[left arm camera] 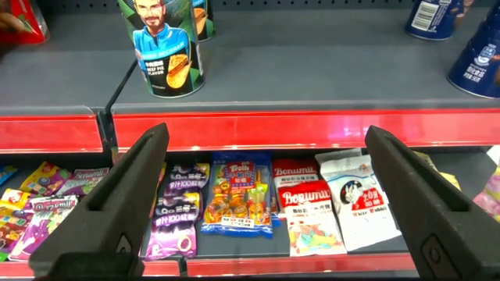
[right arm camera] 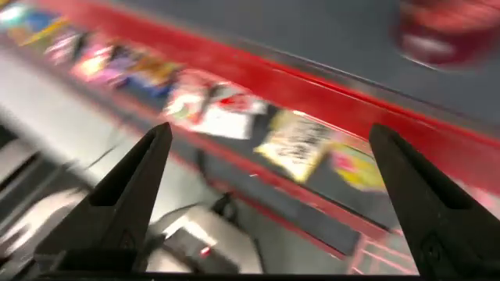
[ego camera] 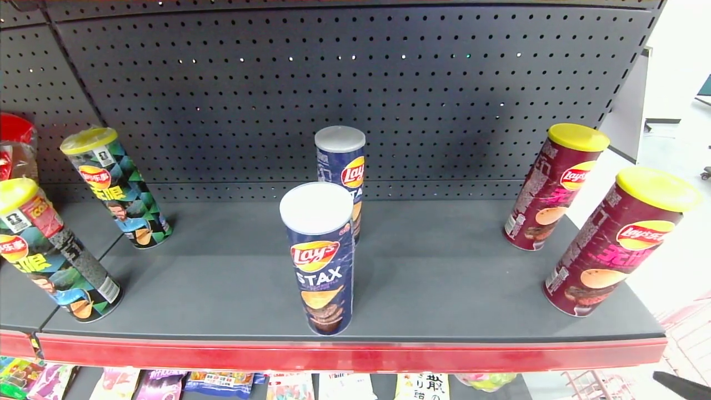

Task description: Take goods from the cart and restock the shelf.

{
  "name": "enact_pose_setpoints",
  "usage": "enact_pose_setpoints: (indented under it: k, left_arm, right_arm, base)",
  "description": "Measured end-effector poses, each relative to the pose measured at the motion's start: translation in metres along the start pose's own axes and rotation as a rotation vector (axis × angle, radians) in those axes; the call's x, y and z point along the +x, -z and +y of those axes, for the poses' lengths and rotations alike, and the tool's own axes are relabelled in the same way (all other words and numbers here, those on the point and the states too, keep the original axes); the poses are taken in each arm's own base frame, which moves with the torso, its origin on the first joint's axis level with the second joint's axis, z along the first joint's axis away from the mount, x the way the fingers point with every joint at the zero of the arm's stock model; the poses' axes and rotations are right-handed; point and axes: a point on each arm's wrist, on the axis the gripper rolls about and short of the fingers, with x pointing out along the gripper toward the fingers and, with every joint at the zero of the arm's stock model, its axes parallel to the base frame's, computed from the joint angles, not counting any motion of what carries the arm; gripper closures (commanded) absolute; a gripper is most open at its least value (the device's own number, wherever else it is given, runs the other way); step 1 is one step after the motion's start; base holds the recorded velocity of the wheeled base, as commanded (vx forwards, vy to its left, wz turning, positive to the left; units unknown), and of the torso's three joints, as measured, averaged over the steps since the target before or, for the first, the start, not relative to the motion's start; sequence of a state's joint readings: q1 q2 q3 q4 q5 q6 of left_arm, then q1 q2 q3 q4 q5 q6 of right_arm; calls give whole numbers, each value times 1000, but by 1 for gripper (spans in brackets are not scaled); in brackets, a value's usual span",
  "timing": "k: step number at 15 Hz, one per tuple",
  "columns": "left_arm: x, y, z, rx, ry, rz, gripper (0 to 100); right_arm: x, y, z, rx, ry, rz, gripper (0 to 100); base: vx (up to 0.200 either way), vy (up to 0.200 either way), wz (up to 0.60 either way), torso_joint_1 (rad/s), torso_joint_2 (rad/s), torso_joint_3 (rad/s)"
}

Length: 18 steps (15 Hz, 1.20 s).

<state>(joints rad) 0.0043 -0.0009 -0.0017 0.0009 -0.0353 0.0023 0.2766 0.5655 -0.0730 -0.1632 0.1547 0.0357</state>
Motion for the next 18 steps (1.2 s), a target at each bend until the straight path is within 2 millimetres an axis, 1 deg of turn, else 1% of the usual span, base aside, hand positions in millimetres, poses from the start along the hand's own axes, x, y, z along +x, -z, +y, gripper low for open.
enact_pose_setpoints:
  k: [3,5,6,10,14,16,18]
  left_arm:
    - [0,0,0,0,0,0,0]
    - [0,0,0,-1,0,0,0]
    - [0,0,0,0,0,0,0]
    - [0,0,0,0,0,0,0]
    - [0,0,0,-1,0,0,0]
    - [0,0,0,-1,0,0,0]
    - [0,0,0,-1,0,0,0]
  right_arm:
    - [-14,18,-3,54,252,-59,0]
    - [-21,29,-1,63,360,-116,0]
    - [-23,33,0,61,387,-150,0]
    - [-34,38,5,28,425,-320,0]
    - [-37,46,7,-34,415,-322,0]
    - [-38,51,7,-25,395,-316,0]
    - [-39,51,8,-18,389,-335,0]
  base:
    - [0,0,0,0,0,0]
    - [0,0,0,0,0,0]
    - [0,0,0,0,0,0]
    - [0,0,0,0,0,0]
    - [0,0,0,0,0,0]
    - [0,0,0,0,0,0]
    - [0,0,0,0,0,0]
